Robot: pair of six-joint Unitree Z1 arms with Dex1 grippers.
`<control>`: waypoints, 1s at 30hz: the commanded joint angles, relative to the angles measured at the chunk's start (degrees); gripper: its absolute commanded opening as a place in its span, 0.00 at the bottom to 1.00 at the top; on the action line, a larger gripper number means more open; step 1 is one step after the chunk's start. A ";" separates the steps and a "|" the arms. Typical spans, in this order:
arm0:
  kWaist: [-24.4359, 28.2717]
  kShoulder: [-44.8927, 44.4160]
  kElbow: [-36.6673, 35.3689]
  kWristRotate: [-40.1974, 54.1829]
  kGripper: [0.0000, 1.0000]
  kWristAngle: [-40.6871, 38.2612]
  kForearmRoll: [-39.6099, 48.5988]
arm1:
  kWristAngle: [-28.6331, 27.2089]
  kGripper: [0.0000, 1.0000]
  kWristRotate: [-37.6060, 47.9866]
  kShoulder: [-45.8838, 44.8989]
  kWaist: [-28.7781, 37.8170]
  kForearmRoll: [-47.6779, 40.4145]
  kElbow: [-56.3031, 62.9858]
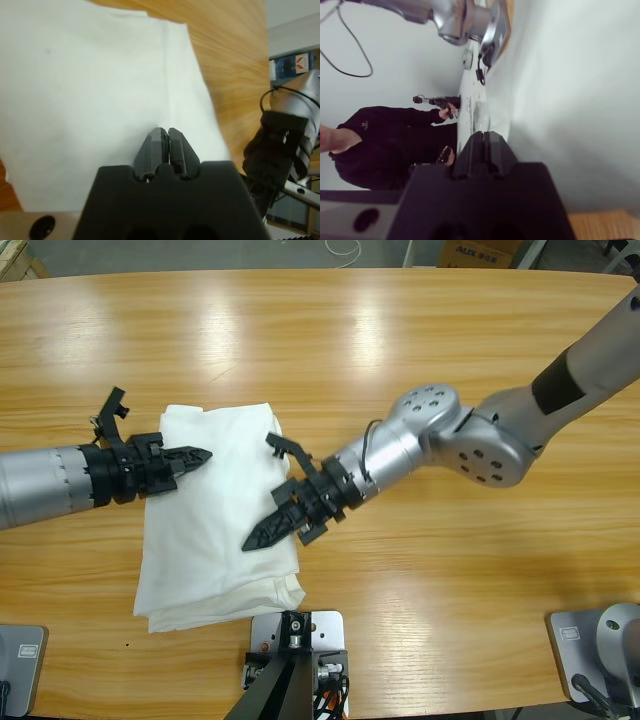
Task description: Fold clothes
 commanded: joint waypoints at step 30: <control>1.38 -26.01 -13.76 17.63 1.00 -13.83 34.80 | -17.61 1.00 -0.44 -24.04 -10.62 -6.25 12.81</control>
